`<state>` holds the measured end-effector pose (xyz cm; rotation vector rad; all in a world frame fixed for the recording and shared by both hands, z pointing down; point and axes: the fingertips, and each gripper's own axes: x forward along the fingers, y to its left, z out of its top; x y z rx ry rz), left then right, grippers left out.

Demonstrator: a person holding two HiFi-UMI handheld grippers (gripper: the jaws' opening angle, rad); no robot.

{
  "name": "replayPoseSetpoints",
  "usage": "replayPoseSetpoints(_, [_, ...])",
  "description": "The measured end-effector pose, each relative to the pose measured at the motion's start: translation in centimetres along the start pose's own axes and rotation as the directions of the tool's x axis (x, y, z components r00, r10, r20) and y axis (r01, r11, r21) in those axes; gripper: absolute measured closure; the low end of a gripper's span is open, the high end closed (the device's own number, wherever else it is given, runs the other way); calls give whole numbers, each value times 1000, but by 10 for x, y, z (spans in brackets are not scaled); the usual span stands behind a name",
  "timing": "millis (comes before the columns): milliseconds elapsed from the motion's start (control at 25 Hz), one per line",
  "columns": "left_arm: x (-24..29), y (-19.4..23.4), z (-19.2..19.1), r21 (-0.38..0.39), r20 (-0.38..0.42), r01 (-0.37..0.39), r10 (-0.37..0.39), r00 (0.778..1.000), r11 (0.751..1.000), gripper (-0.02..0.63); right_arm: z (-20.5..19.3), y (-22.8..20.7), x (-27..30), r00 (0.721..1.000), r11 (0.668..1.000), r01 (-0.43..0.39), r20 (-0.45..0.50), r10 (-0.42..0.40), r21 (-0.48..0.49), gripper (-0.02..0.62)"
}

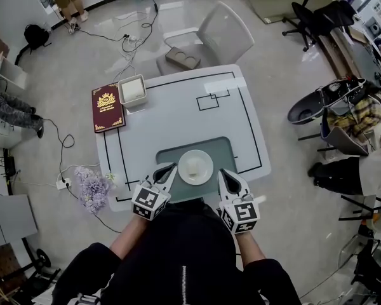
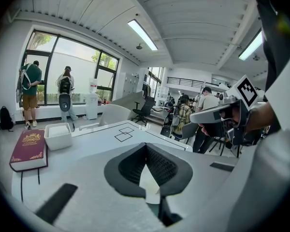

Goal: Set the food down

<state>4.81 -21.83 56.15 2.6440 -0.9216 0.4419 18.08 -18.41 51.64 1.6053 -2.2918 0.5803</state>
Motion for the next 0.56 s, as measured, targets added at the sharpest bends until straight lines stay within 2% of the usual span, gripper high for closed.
replayPoseSetpoints(560, [-5,-2,-1,-12,7,-1,1,1000,1000,600,-1,6,-5,1000,1000,-14,-5,15,7,586])
